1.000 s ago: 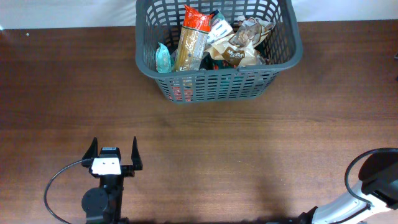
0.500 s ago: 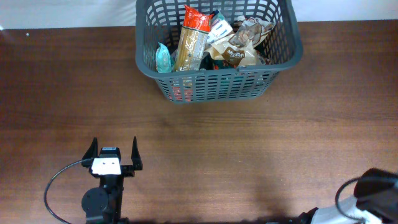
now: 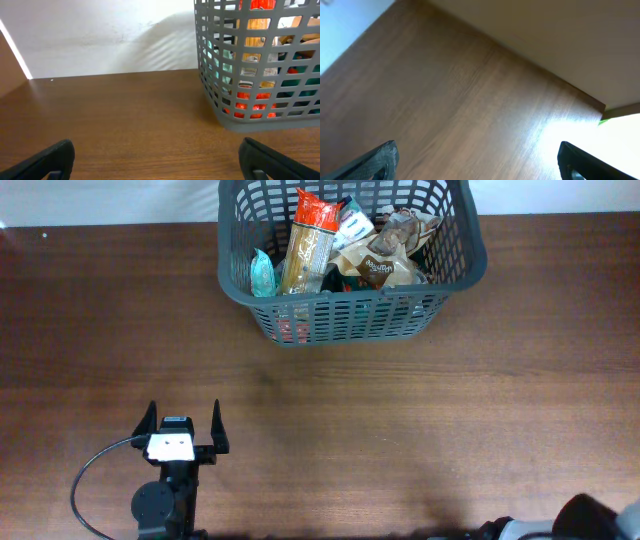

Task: Pack container

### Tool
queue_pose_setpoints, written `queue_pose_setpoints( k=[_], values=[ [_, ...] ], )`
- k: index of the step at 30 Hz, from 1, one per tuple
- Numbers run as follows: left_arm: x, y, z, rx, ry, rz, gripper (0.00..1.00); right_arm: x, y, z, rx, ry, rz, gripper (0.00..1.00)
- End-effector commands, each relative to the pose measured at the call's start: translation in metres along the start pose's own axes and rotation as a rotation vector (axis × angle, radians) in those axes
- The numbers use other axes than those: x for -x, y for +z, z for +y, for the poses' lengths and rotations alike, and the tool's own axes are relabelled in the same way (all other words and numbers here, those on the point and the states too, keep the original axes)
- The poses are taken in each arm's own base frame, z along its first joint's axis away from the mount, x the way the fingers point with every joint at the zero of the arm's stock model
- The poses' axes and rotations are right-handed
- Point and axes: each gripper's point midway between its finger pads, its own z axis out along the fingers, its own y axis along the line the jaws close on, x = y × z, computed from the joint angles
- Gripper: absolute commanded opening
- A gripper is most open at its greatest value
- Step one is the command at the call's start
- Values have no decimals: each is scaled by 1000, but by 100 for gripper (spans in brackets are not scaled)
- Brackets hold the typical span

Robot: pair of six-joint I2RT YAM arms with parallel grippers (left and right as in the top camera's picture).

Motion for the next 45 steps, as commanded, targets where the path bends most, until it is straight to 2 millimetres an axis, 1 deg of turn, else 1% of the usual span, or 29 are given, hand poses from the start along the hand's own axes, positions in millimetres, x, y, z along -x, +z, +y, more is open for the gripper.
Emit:
queue_pose_setpoints(
  k=[1,4,7,10,13,16,18,20,24,29,32,36,38,45],
  values=[
    [-2,0,0,6,16,0,99,-2,-25,4,70,17,-40,99],
    [-2,0,0,6,16,0,99,-1,-39,10,98,7,-75,99],
    [-2,0,0,6,16,0,99,6,-56,24,156,-6,-144,99],
    [-2,0,0,6,16,0,99,16,-80,47,255,-21,-256,99],
    [-2,0,0,6,16,0,99,18,-99,76,376,-35,-371,99],
    [-2,0,0,6,16,0,99,6,-112,101,496,-47,-462,99],
    [-2,0,0,6,16,0,99,-7,-115,111,556,-51,-501,99],
    [-2,0,0,6,16,0,99,-24,-114,117,603,-58,-524,99],
    [-2,0,0,6,16,0,99,-58,-104,119,652,-75,-531,99],
    [-2,0,0,6,16,0,99,-89,-98,112,701,-69,-567,99],
    [-2,0,0,6,16,0,99,-97,-101,105,739,-36,-630,99],
    [-2,0,0,6,16,0,99,-101,-107,97,781,13,-719,99],
    [-2,0,0,6,16,0,99,-105,-106,93,796,30,-749,99],
    [-2,0,0,6,16,0,99,-121,-103,91,871,73,-835,99]
  ],
)
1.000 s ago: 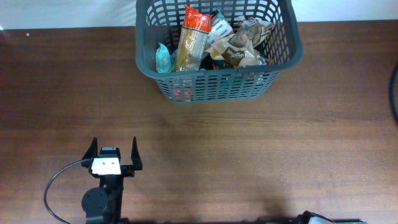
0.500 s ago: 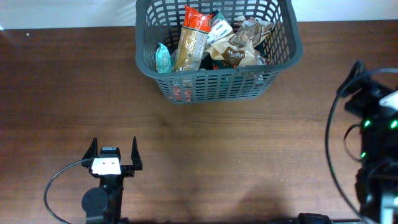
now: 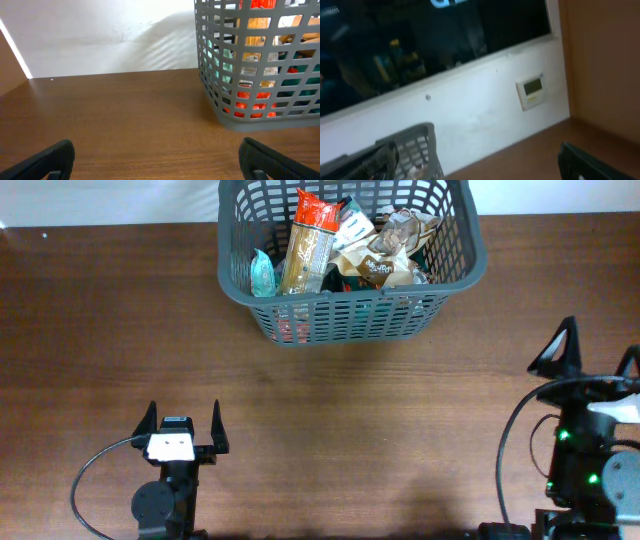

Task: Pack container

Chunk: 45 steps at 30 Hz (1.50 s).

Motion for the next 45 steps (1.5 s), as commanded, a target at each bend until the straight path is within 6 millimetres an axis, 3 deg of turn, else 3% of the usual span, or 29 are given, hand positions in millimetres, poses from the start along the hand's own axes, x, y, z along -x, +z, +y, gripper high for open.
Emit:
queue_pose_setpoints(
  k=[1,19,32,45],
  values=[
    [-2,0,1,6,16,-2,99,-11,-8,4,48,22,-24,99],
    [-2,0,1,6,16,-2,99,-55,-41,9,161,62,-53,99],
    [-2,0,1,6,16,-2,99,-51,-57,2,174,84,-128,99],
    [-2,0,1,6,16,-2,99,-64,-58,-2,178,91,-150,99]
  ],
)
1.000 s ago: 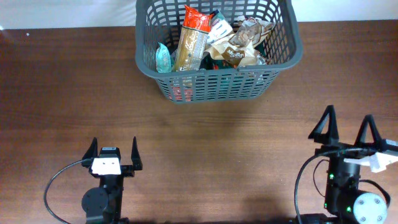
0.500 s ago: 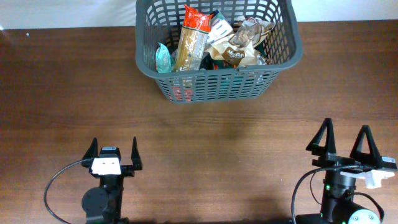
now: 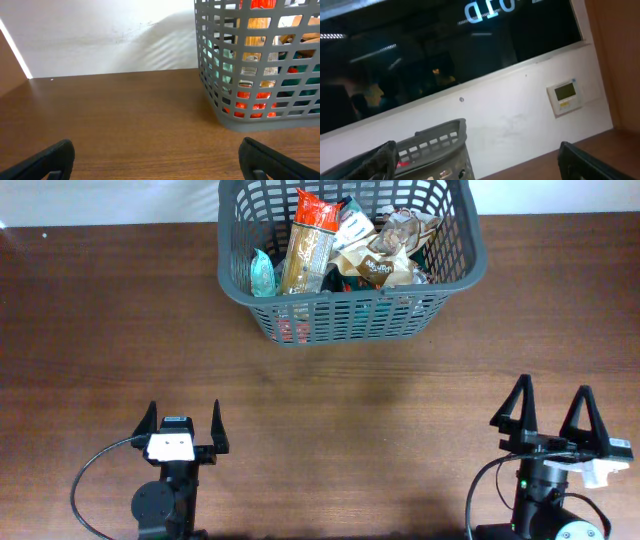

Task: Pack container

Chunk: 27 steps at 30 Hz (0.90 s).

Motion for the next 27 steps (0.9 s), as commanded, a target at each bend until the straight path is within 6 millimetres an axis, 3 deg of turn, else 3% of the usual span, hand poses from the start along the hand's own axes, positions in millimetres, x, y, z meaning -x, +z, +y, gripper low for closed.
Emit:
queue_pose_setpoints(
  k=[1,16,21,27],
  values=[
    [-2,0,0,6,16,-3,99,-8,-1,-3,-1,12,-8,99],
    [-2,0,1,6,16,-3,99,-11,-1,-9,-14,15,-57,99],
    [-2,0,1,6,16,-3,99,-18,-5,-13,22,18,-142,99],
    [-2,0,1,6,16,-3,99,-23,-4,-15,14,9,-123,99]
  ],
)
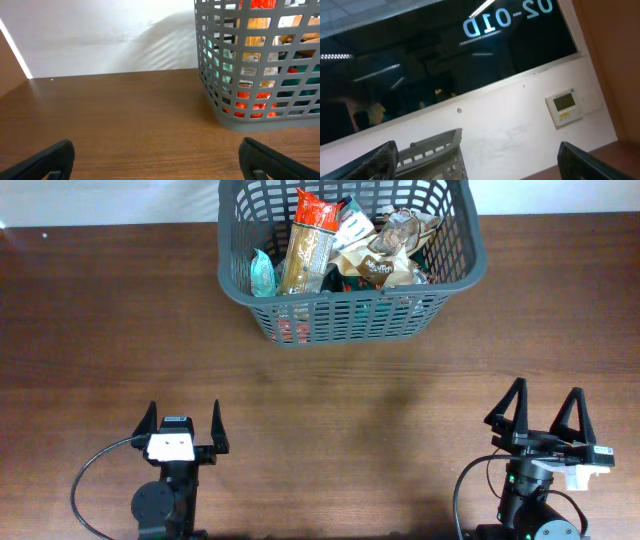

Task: Pack container

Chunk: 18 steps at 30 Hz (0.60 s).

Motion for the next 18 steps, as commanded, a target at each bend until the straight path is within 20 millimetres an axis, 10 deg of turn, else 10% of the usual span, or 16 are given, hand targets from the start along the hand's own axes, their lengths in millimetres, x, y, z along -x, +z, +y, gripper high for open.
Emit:
queue_pose_setpoints(
  k=[1,18],
  values=[
    [-2,0,0,6,16,-2,99,-1,-1,0,7,1,3,99],
    [-2,0,1,6,16,-2,99,-64,-10,-20,-67,-52,261,99]
  ],
)
